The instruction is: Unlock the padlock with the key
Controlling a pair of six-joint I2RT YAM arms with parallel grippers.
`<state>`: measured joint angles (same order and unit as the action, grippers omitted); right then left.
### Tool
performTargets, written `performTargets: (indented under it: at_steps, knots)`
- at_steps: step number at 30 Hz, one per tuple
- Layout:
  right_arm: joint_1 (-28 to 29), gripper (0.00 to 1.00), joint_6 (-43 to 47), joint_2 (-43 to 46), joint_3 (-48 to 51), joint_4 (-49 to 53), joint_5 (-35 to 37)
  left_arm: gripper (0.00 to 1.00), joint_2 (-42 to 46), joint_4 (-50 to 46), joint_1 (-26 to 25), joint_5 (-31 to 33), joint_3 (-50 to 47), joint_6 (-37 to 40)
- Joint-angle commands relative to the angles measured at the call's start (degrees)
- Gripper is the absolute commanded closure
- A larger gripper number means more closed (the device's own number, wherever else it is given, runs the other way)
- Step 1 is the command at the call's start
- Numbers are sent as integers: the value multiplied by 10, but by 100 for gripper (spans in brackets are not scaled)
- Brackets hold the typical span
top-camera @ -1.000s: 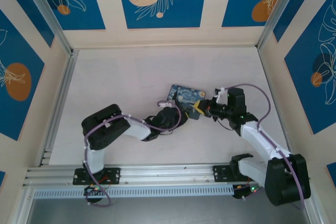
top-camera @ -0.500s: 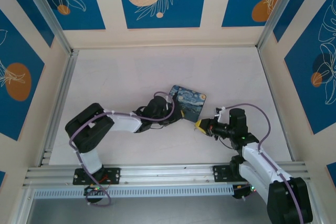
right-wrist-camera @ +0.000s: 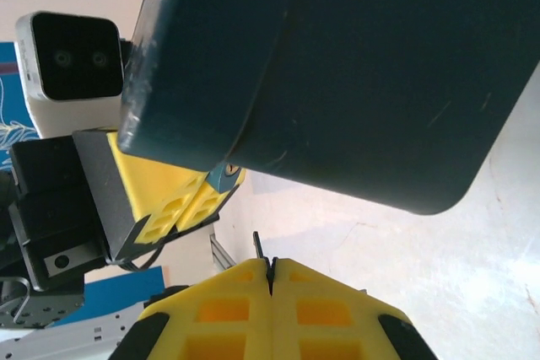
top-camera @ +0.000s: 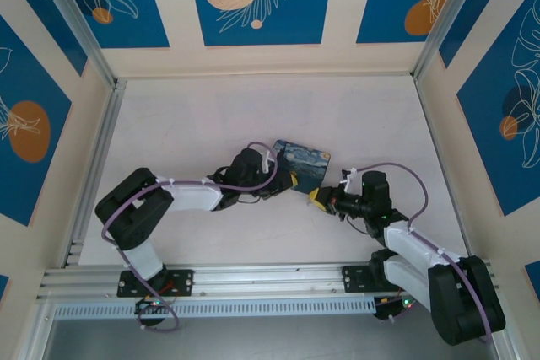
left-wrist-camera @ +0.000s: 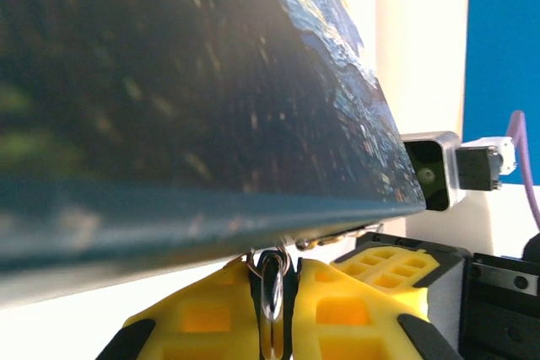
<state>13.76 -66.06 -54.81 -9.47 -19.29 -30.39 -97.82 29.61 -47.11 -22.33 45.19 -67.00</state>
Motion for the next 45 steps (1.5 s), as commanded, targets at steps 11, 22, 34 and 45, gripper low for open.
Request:
performTargets:
  at_steps: [11,22,34,45]
  knots:
    - [8,100,-35,-12,-16,-56,46,100,-22,194,10,6,-40,-121]
    - [26,100,-42,-43,-35,-80,72,100,-30,201,11,17,-44,-136]
    - [43,100,-58,-92,-46,-124,86,100,-29,201,10,18,-46,-138]
    - [46,100,-62,-90,-53,-120,91,100,-31,199,8,19,-44,-136]
